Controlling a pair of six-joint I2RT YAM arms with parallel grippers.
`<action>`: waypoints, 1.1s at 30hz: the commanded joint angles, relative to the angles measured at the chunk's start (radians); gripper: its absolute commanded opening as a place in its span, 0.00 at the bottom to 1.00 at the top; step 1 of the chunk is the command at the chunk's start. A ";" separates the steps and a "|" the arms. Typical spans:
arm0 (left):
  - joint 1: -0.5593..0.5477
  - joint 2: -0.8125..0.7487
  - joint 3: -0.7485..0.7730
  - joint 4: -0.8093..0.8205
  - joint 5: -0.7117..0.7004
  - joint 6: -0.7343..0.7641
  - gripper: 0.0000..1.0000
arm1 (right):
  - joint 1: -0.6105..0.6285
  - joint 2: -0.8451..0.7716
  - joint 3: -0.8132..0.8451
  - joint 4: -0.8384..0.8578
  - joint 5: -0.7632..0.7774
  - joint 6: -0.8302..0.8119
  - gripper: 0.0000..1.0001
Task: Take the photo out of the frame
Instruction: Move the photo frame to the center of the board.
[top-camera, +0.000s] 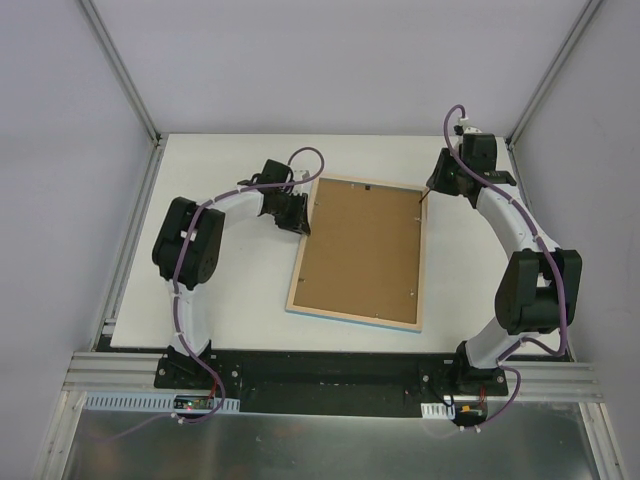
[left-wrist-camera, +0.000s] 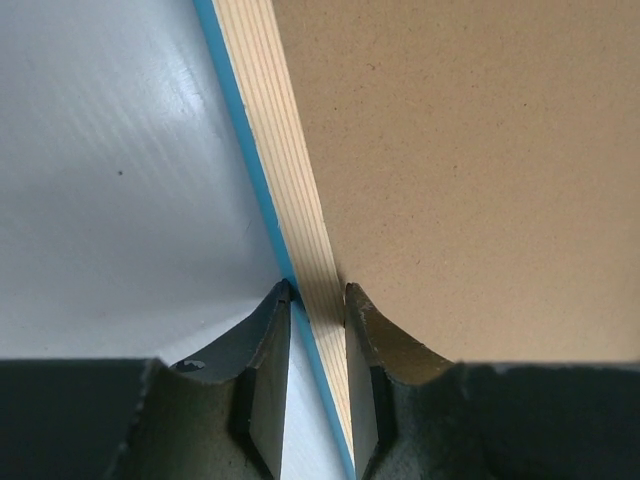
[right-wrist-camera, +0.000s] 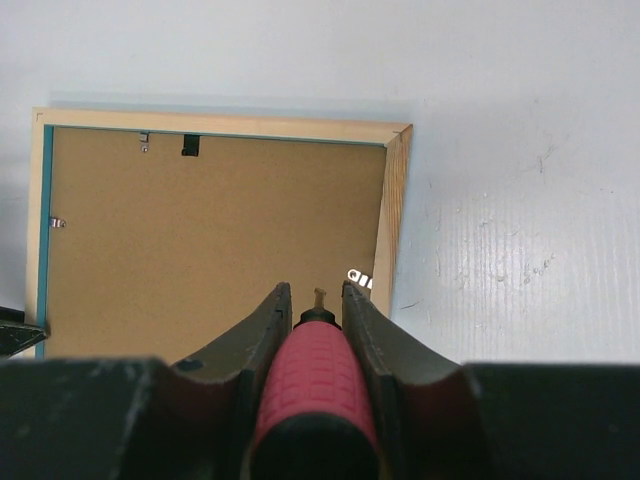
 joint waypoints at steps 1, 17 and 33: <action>0.014 -0.019 -0.057 -0.104 -0.012 0.015 0.21 | -0.004 -0.026 0.002 0.034 -0.015 0.020 0.01; 0.014 -0.119 -0.173 -0.082 -0.106 -0.138 0.10 | -0.004 -0.010 -0.001 0.036 -0.025 0.025 0.01; 0.050 -0.133 -0.218 -0.056 -0.169 -0.206 0.00 | 0.001 0.009 0.004 0.034 -0.035 0.023 0.01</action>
